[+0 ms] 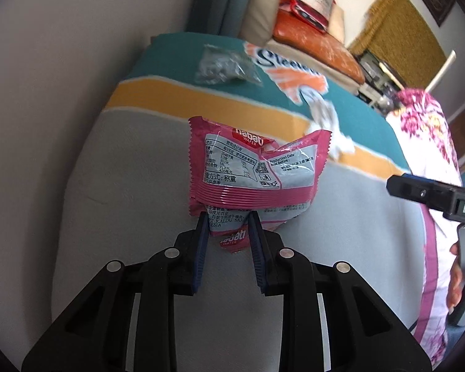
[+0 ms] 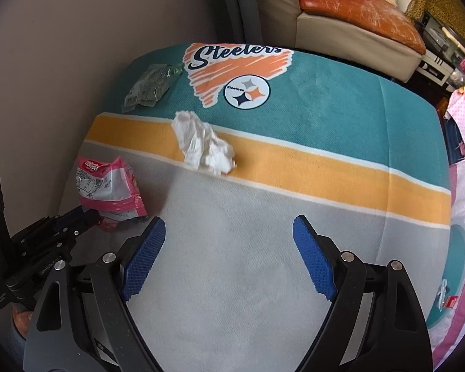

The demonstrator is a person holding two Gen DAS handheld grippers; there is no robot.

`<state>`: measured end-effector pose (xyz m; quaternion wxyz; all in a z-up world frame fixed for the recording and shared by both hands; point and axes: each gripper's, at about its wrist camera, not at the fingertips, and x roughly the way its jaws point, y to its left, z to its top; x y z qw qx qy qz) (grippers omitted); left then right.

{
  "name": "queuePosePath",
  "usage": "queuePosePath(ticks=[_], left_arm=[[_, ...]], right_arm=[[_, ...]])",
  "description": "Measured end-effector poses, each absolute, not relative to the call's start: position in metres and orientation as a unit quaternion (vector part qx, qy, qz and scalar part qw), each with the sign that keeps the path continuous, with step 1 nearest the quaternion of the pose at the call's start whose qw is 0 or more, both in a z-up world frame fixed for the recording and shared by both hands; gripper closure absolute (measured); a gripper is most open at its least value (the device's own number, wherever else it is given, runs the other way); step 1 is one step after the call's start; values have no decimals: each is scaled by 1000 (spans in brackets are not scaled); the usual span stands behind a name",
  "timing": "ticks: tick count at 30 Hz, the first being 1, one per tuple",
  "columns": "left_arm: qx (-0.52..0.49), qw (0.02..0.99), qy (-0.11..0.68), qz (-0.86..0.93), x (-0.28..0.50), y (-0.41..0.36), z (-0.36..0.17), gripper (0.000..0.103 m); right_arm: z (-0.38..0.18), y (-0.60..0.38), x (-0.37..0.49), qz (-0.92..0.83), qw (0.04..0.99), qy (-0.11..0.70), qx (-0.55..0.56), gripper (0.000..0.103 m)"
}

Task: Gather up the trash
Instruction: 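Grasp the pink wafer bag with the left gripper while the right gripper grasps the white tissue, then carry the wafer bag and tissue over the bucket and release both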

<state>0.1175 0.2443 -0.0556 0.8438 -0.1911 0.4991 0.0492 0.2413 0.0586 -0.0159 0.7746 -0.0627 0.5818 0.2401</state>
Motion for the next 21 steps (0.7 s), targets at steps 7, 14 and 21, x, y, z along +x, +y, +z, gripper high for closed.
queuePosePath(ticks=[7, 14, 21], left_arm=[[-214, 841, 492, 68, 142, 267, -56, 76], [-211, 835, 503, 73, 149, 269, -61, 76], [-208, 836, 504, 65, 155, 253, -61, 76]], right_arm=[[-40, 92, 278, 260, 760, 594, -44, 23], [-60, 106, 286, 293, 746, 597, -34, 47], [-44, 96, 276, 314, 755, 575, -31, 89]])
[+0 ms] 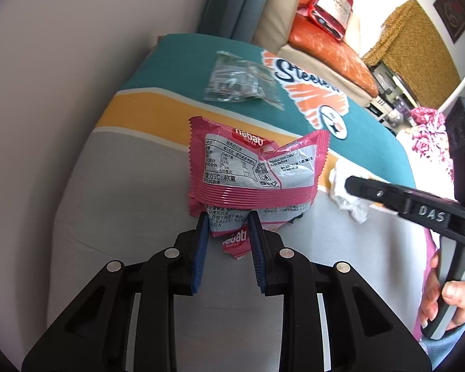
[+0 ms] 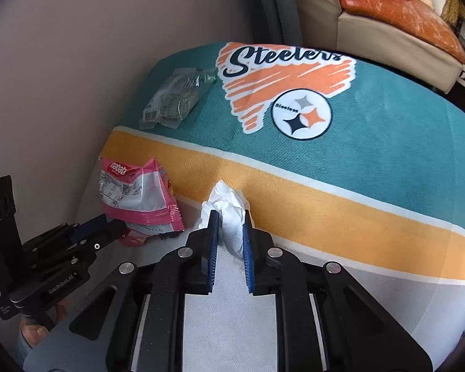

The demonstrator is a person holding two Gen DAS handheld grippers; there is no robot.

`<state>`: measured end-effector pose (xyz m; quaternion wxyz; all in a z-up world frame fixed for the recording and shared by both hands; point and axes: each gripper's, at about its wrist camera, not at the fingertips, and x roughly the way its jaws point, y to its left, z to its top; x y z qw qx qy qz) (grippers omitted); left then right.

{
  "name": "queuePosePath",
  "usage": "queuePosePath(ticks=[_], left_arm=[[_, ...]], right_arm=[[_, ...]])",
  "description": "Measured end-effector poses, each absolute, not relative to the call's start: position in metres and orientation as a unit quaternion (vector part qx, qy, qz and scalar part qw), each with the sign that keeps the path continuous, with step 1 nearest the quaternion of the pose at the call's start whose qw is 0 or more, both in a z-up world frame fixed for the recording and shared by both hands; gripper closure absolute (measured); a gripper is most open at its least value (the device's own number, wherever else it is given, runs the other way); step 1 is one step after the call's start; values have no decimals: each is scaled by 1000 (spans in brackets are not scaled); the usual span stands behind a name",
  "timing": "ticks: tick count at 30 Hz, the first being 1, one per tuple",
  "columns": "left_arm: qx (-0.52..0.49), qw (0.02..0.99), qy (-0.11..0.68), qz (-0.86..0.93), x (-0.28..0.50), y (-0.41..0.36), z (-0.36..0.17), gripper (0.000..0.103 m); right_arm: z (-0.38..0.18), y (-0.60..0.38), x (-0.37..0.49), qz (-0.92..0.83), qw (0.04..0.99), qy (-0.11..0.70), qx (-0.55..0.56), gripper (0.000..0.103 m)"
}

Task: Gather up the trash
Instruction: 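Carry the wafer bag and tissue over the bucket and release both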

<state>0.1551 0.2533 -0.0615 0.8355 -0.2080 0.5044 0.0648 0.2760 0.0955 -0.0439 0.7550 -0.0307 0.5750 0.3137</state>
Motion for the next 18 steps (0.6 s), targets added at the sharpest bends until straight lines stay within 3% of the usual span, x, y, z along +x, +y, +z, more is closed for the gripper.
queuePosePath(ticks=[18], left_arm=[[-133, 851, 508, -35, 170, 113, -28, 76]], right_arm=[[4, -85, 217, 204, 820, 534, 30, 89]])
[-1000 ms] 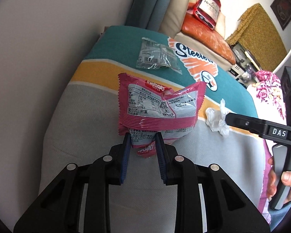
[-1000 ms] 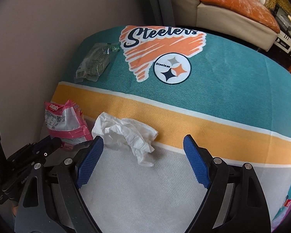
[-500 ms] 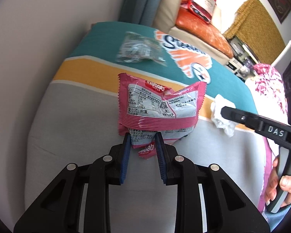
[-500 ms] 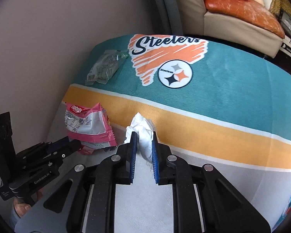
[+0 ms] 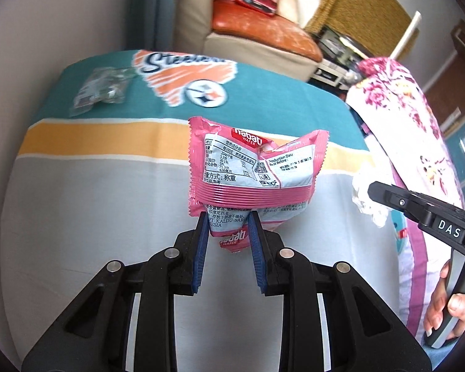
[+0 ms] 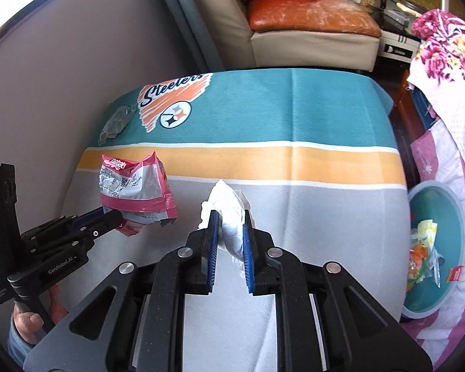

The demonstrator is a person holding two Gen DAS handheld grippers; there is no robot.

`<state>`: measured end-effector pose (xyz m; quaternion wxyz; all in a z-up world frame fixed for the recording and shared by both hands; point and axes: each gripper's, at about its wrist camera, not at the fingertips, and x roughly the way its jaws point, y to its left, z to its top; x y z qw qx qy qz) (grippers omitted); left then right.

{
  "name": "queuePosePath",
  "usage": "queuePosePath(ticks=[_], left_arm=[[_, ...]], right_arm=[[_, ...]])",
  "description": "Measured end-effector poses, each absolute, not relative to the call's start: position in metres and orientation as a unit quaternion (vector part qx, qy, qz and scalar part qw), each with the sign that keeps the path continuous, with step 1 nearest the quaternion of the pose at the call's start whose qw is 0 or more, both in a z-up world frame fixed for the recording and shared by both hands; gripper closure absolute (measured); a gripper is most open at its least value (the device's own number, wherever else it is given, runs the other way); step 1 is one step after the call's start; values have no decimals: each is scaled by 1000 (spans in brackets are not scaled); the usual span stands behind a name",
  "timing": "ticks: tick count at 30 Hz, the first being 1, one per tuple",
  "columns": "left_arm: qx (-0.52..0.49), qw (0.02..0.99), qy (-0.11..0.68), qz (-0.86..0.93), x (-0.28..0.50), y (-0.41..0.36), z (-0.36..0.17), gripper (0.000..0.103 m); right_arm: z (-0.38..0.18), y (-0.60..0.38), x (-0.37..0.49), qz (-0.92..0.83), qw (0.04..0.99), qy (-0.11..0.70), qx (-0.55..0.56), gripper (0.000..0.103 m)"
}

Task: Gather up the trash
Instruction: 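Carry the wafer bag and tissue over the bucket and release both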

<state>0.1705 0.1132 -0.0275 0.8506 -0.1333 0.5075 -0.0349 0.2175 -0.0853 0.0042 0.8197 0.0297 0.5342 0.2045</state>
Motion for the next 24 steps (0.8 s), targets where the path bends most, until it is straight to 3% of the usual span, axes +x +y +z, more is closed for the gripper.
queuePosePath(ticks=[24], left_arm=[[-5, 835, 531, -144, 193, -121, -17, 76]], right_arm=[[18, -326, 169, 90, 865, 467, 159, 89]])
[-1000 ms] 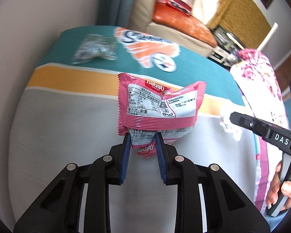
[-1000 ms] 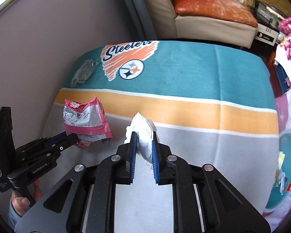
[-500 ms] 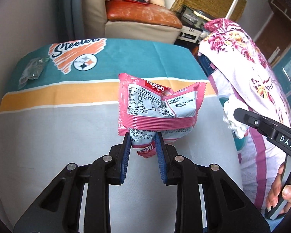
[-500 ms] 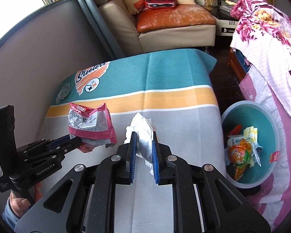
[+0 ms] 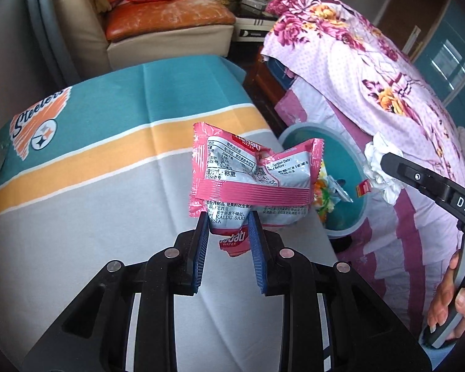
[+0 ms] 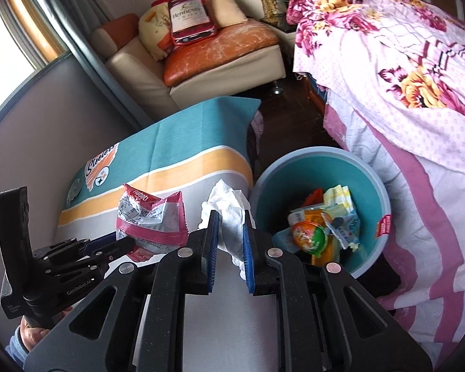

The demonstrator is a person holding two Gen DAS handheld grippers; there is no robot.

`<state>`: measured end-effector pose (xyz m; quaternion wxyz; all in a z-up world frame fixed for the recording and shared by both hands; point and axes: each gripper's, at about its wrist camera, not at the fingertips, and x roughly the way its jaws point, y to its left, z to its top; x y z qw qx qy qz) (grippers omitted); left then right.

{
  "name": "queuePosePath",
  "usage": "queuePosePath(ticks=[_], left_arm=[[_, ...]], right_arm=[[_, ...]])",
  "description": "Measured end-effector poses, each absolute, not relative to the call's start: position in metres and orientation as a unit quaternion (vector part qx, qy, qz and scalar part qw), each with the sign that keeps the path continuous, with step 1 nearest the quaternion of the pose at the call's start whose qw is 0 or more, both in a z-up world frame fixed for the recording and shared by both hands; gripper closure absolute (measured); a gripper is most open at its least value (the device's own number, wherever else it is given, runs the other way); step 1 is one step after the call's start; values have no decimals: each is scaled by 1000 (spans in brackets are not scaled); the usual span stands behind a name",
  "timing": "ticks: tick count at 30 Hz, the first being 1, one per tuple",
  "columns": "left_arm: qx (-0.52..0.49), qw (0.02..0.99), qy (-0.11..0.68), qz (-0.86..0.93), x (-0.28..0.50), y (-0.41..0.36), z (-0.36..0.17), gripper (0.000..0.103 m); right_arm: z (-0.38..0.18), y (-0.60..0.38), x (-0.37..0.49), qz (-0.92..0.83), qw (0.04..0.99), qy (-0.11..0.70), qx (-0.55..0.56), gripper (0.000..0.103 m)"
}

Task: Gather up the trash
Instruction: 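Carry the wafer bag and tissue over the bucket and release both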

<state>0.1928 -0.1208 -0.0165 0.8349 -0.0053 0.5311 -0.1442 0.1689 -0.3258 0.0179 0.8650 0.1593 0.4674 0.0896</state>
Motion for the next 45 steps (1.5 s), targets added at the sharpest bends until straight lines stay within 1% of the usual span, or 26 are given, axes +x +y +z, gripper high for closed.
queuePosePath(ticks=[8, 14, 20, 24, 28, 29, 31, 33, 34, 35, 36, 39, 45], left_arm=[[31, 821, 540, -183, 201, -196, -27, 76], [55, 811, 546, -203, 206, -235, -37, 76], [70, 800, 556, -215, 213, -259, -51, 76], [78, 795, 559, -223, 216, -270, -58, 72], [79, 790, 561, -232, 221, -276, -64, 71], [78, 789, 563, -233, 222, -278, -65, 69], [76, 788, 564, -235, 224, -280, -67, 59], [82, 795, 556, -227, 225, -279, -67, 36], [86, 799, 552, -222, 225, -280, -66, 33], [88, 802, 549, -218, 225, -279, -65, 24], [87, 803, 548, -216, 225, -278, -64, 20], [80, 807, 548, -206, 227, -271, -62, 15], [54, 813, 549, -189, 227, -252, -58, 14]], right_arm=[[6, -385, 161, 52, 864, 465, 186, 89], [-2, -409, 160, 34, 862, 466, 197, 89], [-5, -422, 167, 24, 860, 468, 201, 89], [-8, -425, 172, 18, 860, 470, 200, 89], [-12, -428, 177, 13, 857, 474, 200, 89], [-13, -429, 178, 12, 857, 475, 200, 89], [-14, -430, 180, 10, 856, 477, 200, 88], [-15, -430, 181, 8, 855, 478, 199, 88], [-15, -430, 182, 7, 855, 479, 199, 87], [-16, -429, 183, 6, 854, 480, 199, 87], [-16, -430, 183, 6, 854, 482, 198, 87], [-18, -428, 185, 5, 853, 485, 196, 87], [-23, -423, 189, 4, 849, 495, 187, 87]])
